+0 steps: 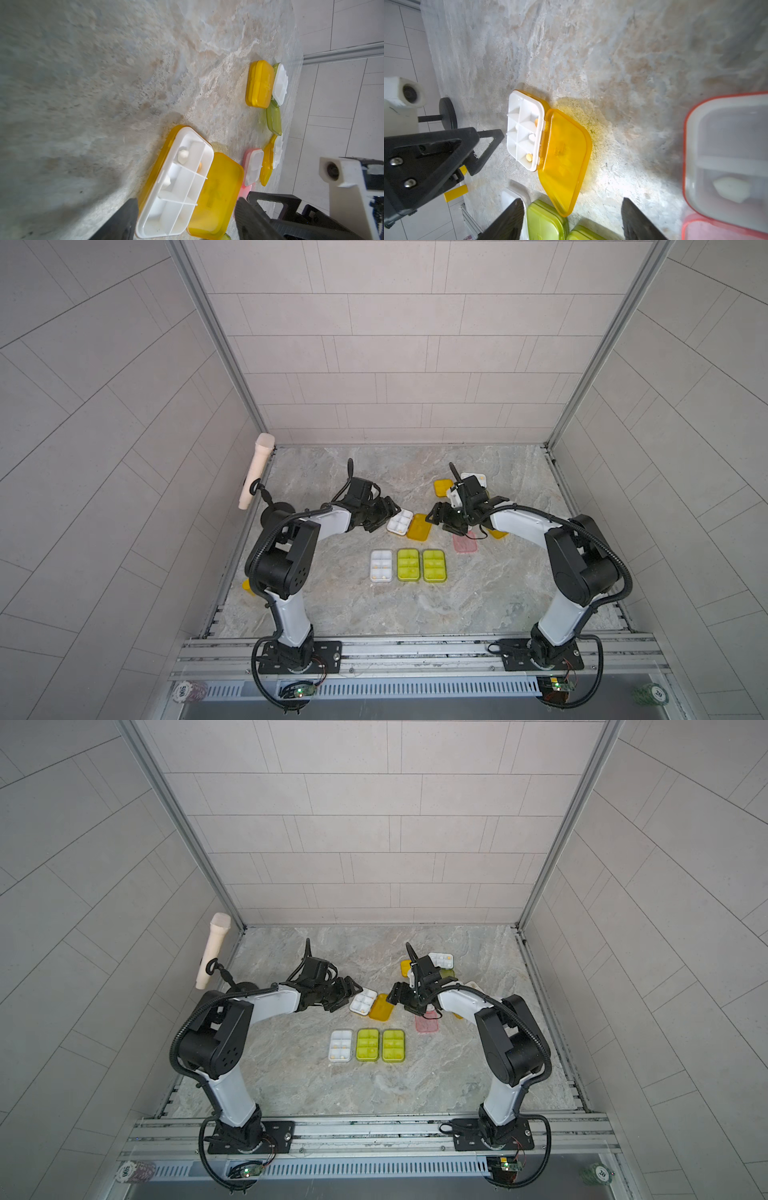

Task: Close pillboxes
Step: Adjust the pillbox at the center of the board.

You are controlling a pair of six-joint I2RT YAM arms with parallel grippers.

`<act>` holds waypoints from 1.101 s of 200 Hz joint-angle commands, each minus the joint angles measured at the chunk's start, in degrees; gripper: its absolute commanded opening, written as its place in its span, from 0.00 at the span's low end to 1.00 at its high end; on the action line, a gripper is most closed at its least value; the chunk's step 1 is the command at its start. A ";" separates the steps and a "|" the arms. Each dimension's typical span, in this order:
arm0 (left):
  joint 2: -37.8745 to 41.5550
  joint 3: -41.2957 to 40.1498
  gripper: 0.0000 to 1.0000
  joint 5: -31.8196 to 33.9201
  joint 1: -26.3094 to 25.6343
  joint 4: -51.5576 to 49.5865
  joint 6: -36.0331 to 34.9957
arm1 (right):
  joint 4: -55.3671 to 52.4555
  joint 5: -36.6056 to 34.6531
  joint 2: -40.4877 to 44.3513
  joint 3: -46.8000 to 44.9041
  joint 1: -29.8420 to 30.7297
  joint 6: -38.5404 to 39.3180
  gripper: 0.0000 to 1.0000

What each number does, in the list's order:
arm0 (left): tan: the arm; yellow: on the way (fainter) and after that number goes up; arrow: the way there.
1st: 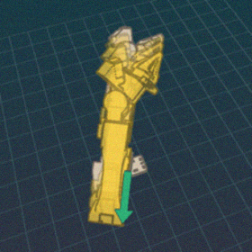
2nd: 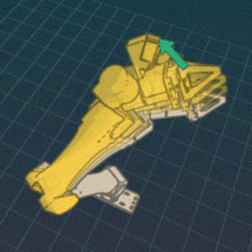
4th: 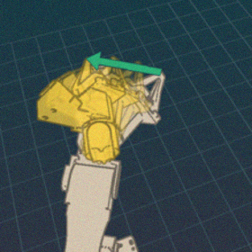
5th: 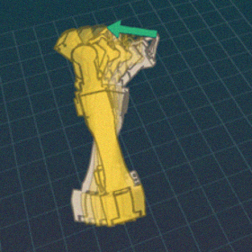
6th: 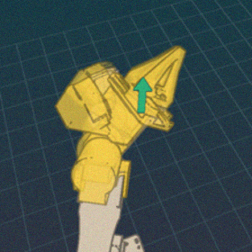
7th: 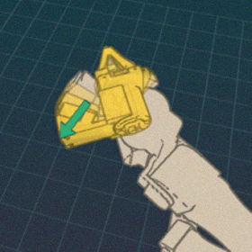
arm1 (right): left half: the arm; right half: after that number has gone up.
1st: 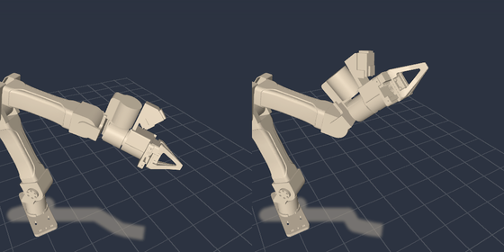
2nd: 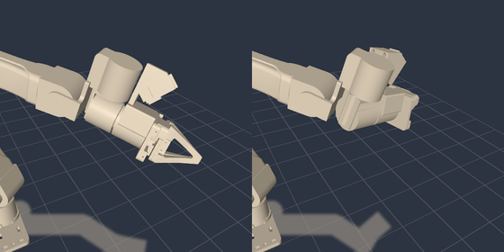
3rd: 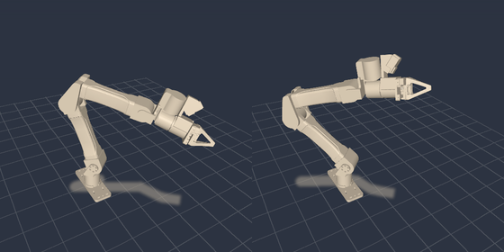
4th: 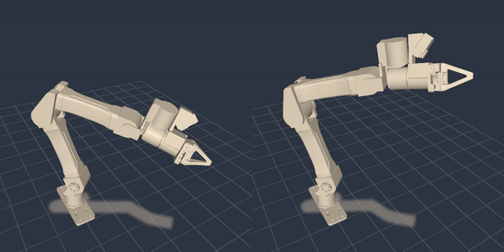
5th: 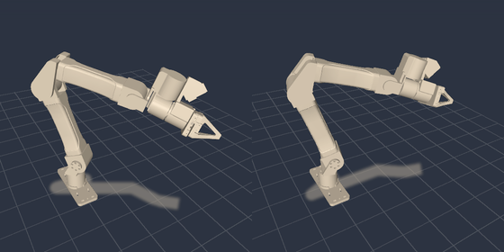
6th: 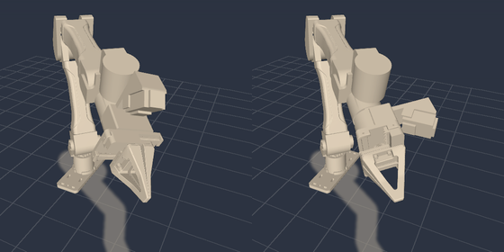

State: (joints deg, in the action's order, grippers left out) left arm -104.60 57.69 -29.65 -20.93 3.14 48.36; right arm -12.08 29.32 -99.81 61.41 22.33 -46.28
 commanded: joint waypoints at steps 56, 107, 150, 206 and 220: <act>-0.73 1.37 0.78 -1.63 -2.78 0.09 0.41 | -0.89 -0.32 0.85 -0.10 -0.35 1.90 0.78; 0.11 0.68 0.78 -2.77 -5.54 1.57 2.21 | -1.18 1.42 -1.42 1.42 -0.45 3.54 0.78; 1.18 0.67 0.78 -1.77 -5.57 0.65 1.84 | -2.50 2.15 -3.43 2.84 -0.44 5.03 0.79; 0.98 1.27 0.78 -0.74 -5.35 -0.87 0.69 | -6.79 1.32 -3.89 4.92 -0.56 8.48 0.79; 0.90 1.29 0.79 -1.00 -5.35 -0.69 0.51 | -7.37 1.35 -4.71 5.60 -0.62 9.13 0.79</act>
State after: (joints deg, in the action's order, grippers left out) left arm -104.99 57.76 -31.00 -26.46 2.90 49.43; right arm -16.64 31.07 -102.59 65.23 22.06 -39.79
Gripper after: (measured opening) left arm 0.784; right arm 0.792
